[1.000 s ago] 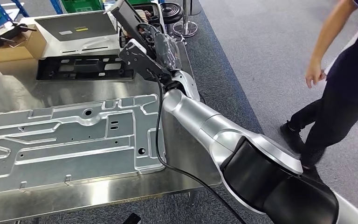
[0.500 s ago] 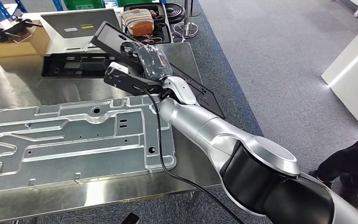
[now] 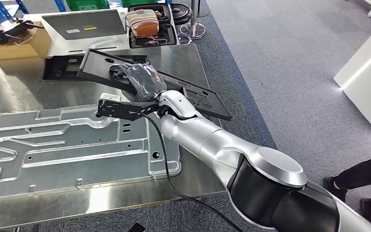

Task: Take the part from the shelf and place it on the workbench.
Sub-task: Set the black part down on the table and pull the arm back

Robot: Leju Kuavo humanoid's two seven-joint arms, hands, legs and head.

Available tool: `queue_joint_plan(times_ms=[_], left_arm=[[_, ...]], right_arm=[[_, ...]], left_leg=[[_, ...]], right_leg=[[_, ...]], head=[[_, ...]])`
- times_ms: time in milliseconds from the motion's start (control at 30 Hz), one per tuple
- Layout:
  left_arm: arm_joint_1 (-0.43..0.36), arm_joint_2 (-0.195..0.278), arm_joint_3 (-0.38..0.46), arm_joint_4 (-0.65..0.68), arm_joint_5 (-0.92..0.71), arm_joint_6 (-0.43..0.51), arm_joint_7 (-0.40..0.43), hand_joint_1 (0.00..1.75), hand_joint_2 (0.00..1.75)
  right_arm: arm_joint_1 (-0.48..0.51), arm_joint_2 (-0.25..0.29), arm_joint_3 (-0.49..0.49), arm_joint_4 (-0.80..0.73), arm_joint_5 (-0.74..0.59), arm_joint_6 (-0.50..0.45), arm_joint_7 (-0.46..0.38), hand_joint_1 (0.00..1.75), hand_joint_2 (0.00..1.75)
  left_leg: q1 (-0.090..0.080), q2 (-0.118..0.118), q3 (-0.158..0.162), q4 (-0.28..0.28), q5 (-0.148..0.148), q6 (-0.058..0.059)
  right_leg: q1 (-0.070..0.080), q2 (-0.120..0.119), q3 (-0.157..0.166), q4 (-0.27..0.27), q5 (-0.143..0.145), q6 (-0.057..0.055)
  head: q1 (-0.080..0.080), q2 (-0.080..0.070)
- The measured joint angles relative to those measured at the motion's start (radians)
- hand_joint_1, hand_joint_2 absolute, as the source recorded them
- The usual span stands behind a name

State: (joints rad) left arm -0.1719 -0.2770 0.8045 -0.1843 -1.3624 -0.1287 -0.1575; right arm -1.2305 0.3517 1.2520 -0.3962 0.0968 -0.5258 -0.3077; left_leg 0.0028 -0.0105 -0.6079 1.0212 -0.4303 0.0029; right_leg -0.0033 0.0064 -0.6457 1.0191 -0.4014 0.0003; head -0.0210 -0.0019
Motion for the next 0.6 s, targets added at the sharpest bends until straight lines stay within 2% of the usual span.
queue_joint_plan(times_ms=[600], left_arm=[[-0.014,-0.005,-0.004,0.0,-0.007,0.004,-0.008,0.0,1.75]], right_arm=[[-0.005,0.0,0.03,0.067,0.112,0.041,0.015,1.75,1.75]], left_leg=[[0.0,0.0,0.0,0.0,0.0,0.0]], right_leg=[[0.0,0.0,0.0,0.001,0.0,0.0]], head=[[0.0,0.0]])
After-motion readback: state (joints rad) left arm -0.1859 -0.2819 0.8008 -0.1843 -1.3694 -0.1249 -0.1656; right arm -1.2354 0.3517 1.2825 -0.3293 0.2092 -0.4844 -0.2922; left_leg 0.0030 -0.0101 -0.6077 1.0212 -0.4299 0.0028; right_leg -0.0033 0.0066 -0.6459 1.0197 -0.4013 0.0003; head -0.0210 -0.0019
